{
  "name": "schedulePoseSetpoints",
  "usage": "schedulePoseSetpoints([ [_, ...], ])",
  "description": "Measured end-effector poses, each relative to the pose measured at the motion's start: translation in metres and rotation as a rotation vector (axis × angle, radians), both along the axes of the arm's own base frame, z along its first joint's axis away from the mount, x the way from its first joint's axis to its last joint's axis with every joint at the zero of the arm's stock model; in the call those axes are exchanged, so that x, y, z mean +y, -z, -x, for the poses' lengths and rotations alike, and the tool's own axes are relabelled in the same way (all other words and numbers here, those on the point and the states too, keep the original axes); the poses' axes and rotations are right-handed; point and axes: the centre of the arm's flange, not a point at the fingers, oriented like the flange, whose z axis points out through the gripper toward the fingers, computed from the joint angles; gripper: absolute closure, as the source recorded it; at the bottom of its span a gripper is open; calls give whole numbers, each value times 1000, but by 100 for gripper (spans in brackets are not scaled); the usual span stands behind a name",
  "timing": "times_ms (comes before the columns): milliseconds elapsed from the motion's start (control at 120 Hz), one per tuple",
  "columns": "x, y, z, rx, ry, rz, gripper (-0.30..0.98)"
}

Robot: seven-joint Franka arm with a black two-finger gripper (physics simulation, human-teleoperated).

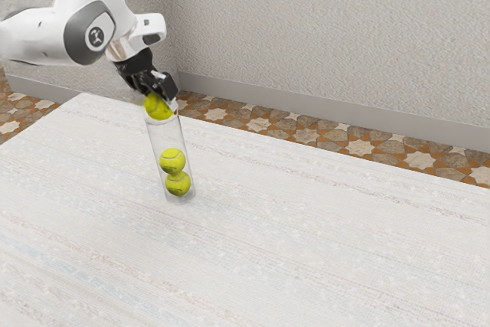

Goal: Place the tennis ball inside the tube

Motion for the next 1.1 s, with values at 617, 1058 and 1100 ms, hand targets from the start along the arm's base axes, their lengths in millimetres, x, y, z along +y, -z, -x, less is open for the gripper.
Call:
schedulePoseSetpoints([
  [617, 31, 8, -34, 9, -46, 7, 48],
  [1058, 37, 5, -33, 8, -43, 7, 15],
  [1100, 37, 5, -33, 8, -41, 7, 12],
])
